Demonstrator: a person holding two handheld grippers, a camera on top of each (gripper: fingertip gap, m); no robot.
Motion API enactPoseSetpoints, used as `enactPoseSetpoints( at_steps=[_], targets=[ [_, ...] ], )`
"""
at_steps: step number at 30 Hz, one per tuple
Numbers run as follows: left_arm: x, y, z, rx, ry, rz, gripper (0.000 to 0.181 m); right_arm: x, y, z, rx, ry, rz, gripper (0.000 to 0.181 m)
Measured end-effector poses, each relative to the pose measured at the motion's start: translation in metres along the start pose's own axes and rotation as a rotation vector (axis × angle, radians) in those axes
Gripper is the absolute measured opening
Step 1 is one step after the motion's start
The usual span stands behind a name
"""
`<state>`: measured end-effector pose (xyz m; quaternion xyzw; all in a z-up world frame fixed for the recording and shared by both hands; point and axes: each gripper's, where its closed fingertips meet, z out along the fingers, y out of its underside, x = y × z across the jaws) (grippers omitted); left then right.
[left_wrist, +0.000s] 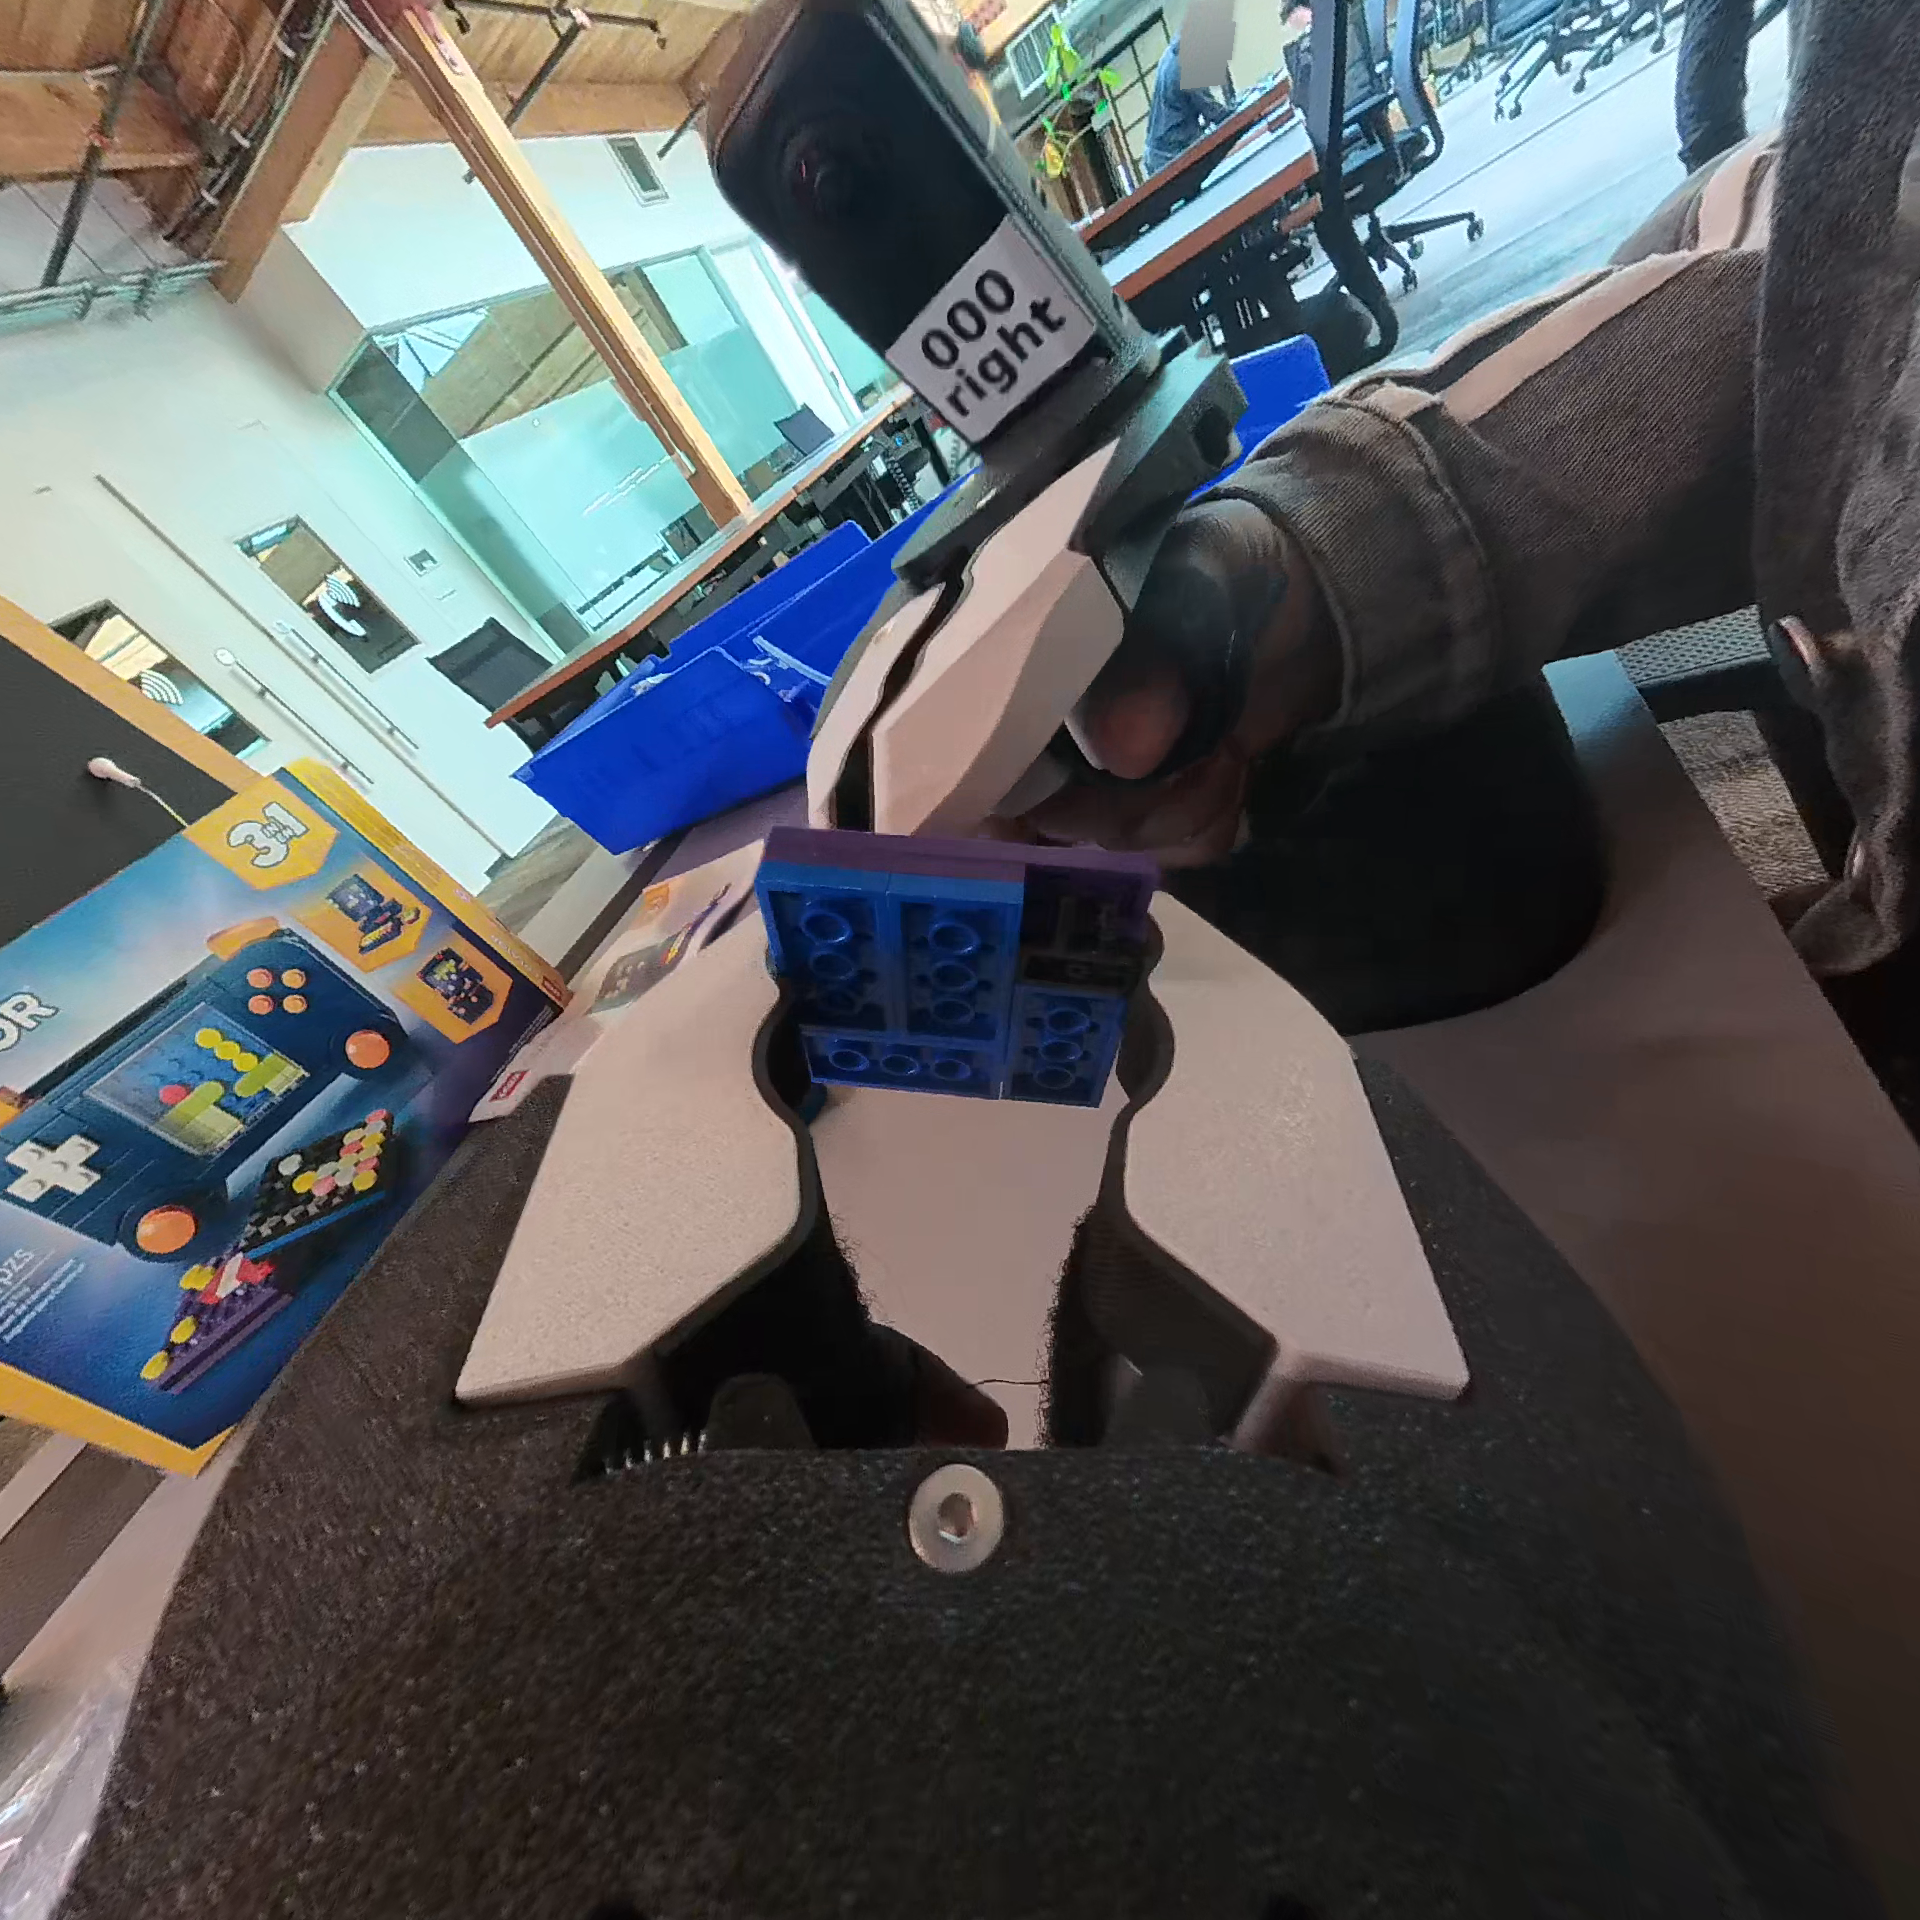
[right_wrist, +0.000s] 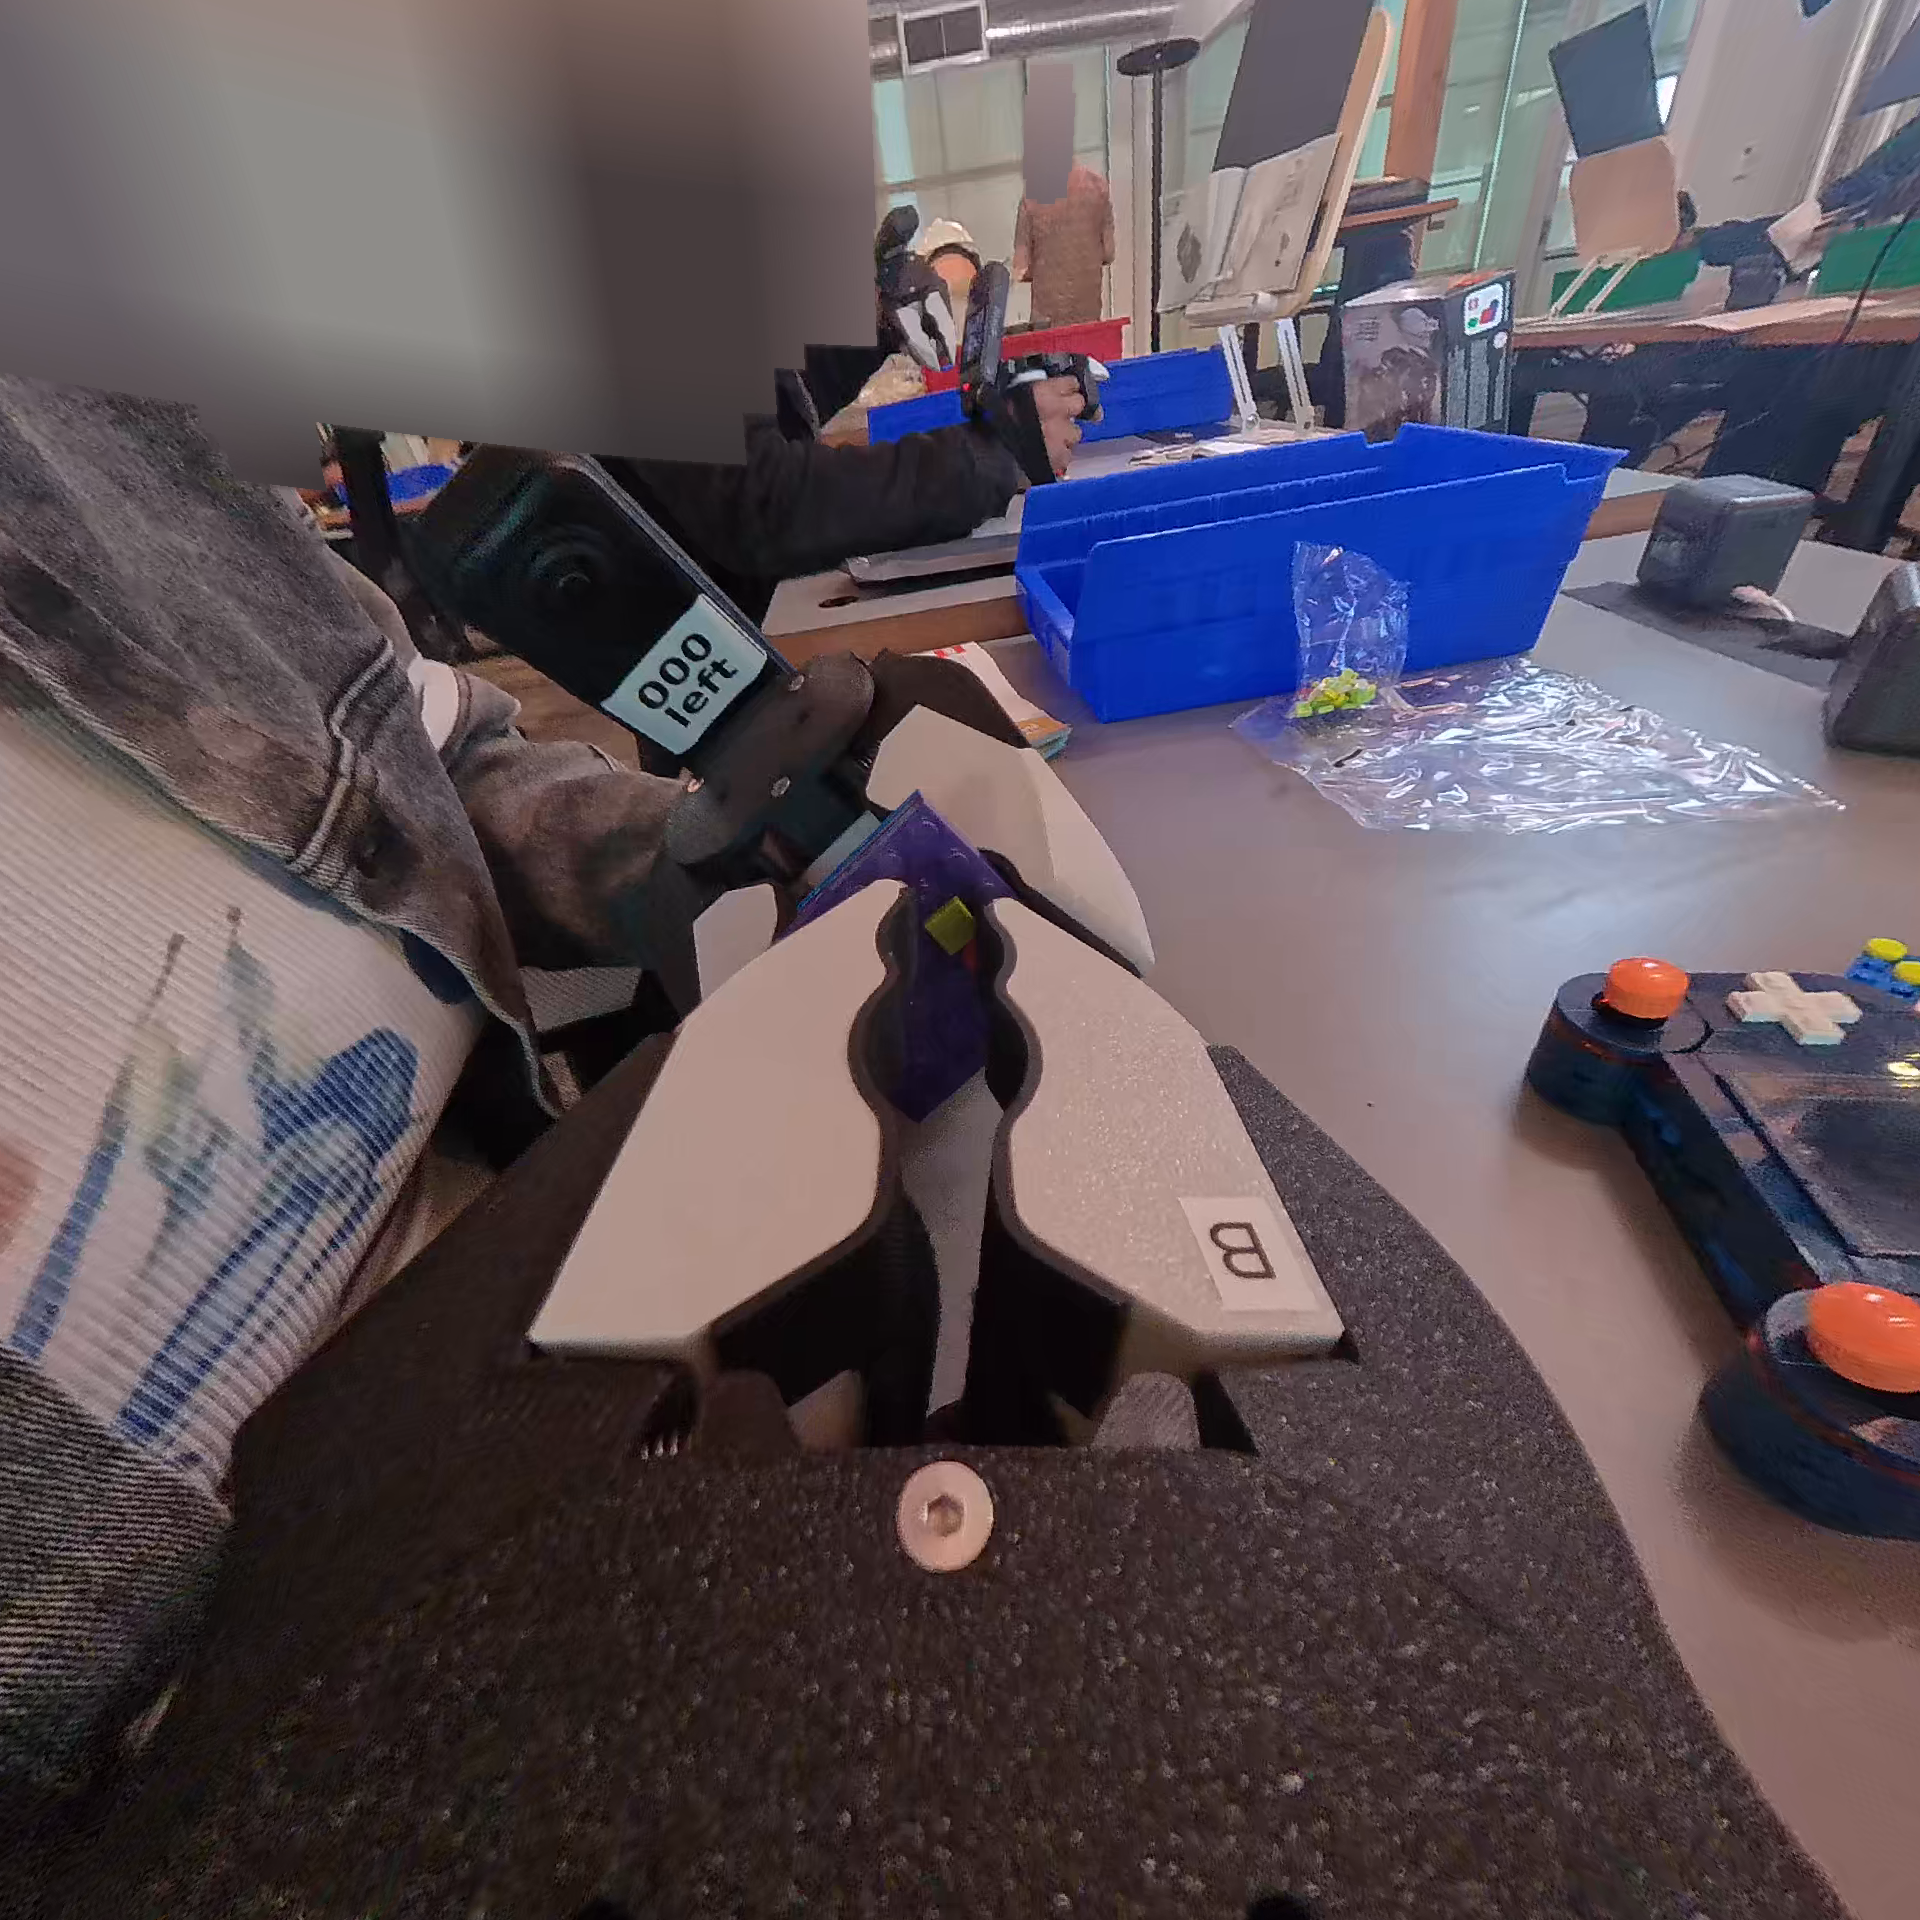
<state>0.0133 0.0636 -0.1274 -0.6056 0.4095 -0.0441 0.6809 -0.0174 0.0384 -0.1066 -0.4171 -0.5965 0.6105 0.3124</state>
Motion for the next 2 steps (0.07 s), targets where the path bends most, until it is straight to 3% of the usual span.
enactPoseSetpoints(
  at_steps=[2],
  targets=[
    [-0.0035, 0.0021, -0.0002, -0.012, -0.019, -0.017, 0.061, 0.0011, -0.0011, -0.0022, -0.029, 0.043, -0.044, 0.012]
  ],
)
